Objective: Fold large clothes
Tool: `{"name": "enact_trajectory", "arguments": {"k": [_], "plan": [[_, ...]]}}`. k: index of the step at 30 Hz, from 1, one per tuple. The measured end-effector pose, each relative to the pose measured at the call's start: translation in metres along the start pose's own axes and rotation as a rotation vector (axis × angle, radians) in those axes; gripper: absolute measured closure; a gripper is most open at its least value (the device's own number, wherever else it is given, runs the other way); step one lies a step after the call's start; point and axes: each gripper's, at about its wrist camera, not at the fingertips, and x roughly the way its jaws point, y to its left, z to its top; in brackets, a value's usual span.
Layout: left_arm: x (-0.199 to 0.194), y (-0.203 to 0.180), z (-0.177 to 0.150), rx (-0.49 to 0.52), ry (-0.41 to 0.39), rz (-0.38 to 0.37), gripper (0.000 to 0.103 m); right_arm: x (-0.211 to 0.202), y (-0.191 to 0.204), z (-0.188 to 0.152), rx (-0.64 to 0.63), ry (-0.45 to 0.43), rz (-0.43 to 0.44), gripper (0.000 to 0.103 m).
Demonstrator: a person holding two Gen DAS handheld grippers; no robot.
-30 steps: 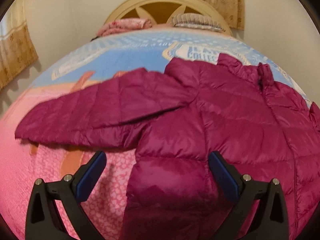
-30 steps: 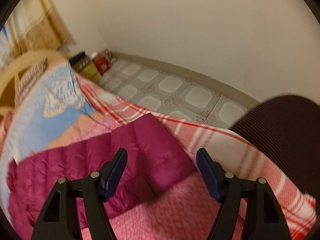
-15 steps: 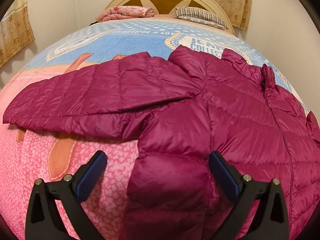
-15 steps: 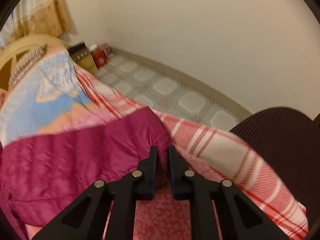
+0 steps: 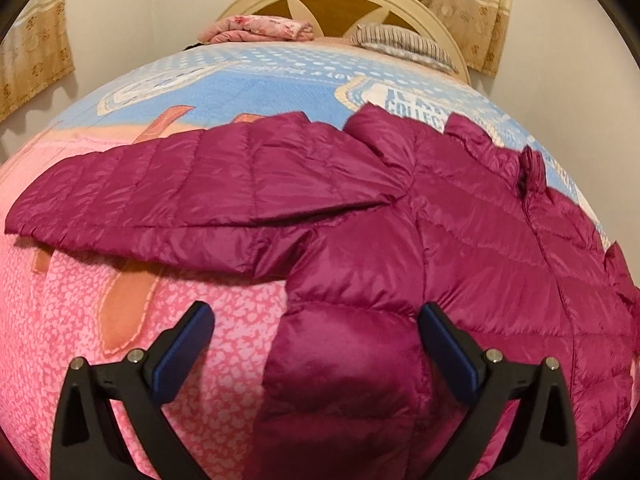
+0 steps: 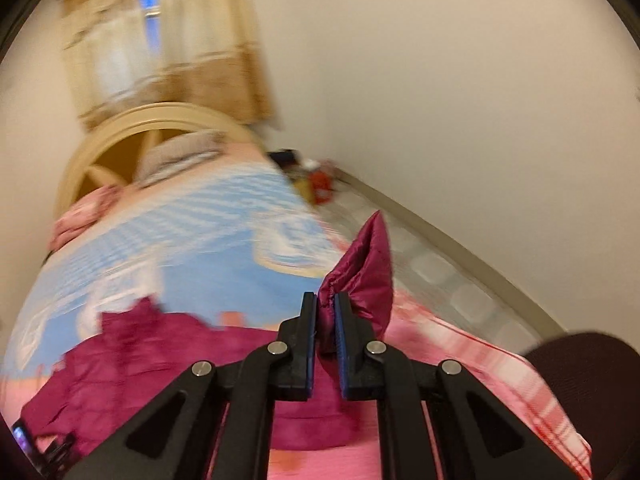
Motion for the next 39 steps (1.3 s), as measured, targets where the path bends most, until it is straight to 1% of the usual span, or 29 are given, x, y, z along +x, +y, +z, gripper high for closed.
{"name": "enact_trajectory", "arguments": {"k": [4, 5, 7, 8, 11, 12, 14, 16, 18, 21, 23, 24, 25, 26, 27, 28, 29, 30, 31, 34, 35, 36, 37, 39], "plan": [[-0.012, 0.014, -0.002, -0.071, -0.059, 0.008, 0.0, -0.016, 0.089, -0.008, -0.096, -0.018, 0.161, 0.097], [-0.013, 0.018, -0.002, -0.088, -0.065, 0.008, 0.0, -0.019, 0.117, -0.013, -0.129, -0.018, 0.211, 0.097], [-0.015, 0.027, -0.003, -0.13, -0.076, -0.001, 0.0, -0.018, 0.158, -0.026, -0.169, -0.011, 0.273, 0.098], [-0.016, 0.029, -0.002, -0.141, -0.078, -0.003, 0.0, -0.015, 0.183, -0.035, -0.189, 0.004, 0.32, 0.098], [-0.018, 0.033, -0.003, -0.166, -0.092, -0.008, 0.0, -0.002, 0.234, -0.065, -0.215, 0.059, 0.412, 0.098], [-0.018, 0.033, -0.003, -0.168, -0.095, -0.009, 0.0, 0.001, 0.246, -0.074, -0.223, 0.069, 0.422, 0.098], [-0.017, 0.031, -0.003, -0.163, -0.094, -0.011, 0.0, 0.003, 0.254, -0.09, -0.216, 0.073, 0.425, 0.098], [-0.016, 0.03, -0.003, -0.155, -0.09, -0.018, 0.0, 0.013, 0.248, -0.1, -0.201, 0.101, 0.422, 0.097], [-0.015, 0.028, -0.003, -0.147, -0.081, -0.023, 0.0, 0.033, 0.228, -0.101, -0.18, 0.142, 0.421, 0.097], [-0.013, 0.027, -0.003, -0.139, -0.073, -0.031, 0.0, 0.062, 0.178, -0.1, -0.119, 0.24, 0.379, 0.096], [-0.012, 0.026, -0.002, -0.136, -0.066, -0.029, 0.0, 0.078, 0.148, -0.1, -0.078, 0.272, 0.332, 0.093], [-0.012, 0.027, -0.003, -0.136, -0.063, -0.028, 0.0, 0.085, 0.131, -0.1, -0.05, 0.28, 0.304, 0.085], [-0.012, 0.027, -0.003, -0.136, -0.06, -0.027, 0.0, 0.09, 0.114, -0.099, -0.008, 0.291, 0.319, 0.066], [-0.011, 0.027, -0.003, -0.137, -0.058, -0.026, 0.0, 0.096, 0.096, -0.1, 0.076, 0.306, 0.378, 0.053], [-0.011, 0.027, -0.003, -0.138, -0.057, -0.025, 0.0, 0.097, 0.085, -0.102, 0.139, 0.3, 0.43, 0.031], [-0.01, 0.027, -0.003, -0.138, -0.056, -0.024, 0.0, 0.095, 0.074, -0.104, 0.204, 0.277, 0.491, 0.017], [-0.011, 0.027, -0.003, -0.137, -0.056, -0.022, 0.0, 0.092, 0.068, -0.104, 0.238, 0.251, 0.523, 0.015], [-0.01, 0.026, -0.003, -0.135, -0.053, -0.019, 0.0, 0.089, 0.065, -0.104, 0.234, 0.228, 0.511, 0.015], [-0.01, 0.026, -0.003, -0.132, -0.05, -0.017, 0.0, 0.087, 0.068, -0.102, 0.188, 0.225, 0.46, 0.015], [-0.007, 0.024, -0.002, -0.124, -0.043, -0.007, 0.0, 0.085, 0.091, -0.101, -0.039, 0.239, 0.329, 0.015], [-0.007, 0.023, -0.002, -0.122, -0.044, -0.005, 0.0, 0.089, 0.101, -0.105, -0.125, 0.247, 0.264, 0.015], [-0.007, 0.023, -0.002, -0.122, -0.044, -0.005, 0.0, 0.093, 0.105, -0.108, -0.174, 0.246, 0.22, 0.015], [-0.007, 0.023, -0.002, -0.123, -0.044, -0.005, 0.0, 0.098, 0.102, -0.111, -0.203, 0.248, 0.188, 0.015], [-0.007, 0.023, -0.002, -0.125, -0.044, -0.004, 0.0, 0.114, 0.102, -0.121, -0.277, 0.251, 0.094, 0.015]]}}
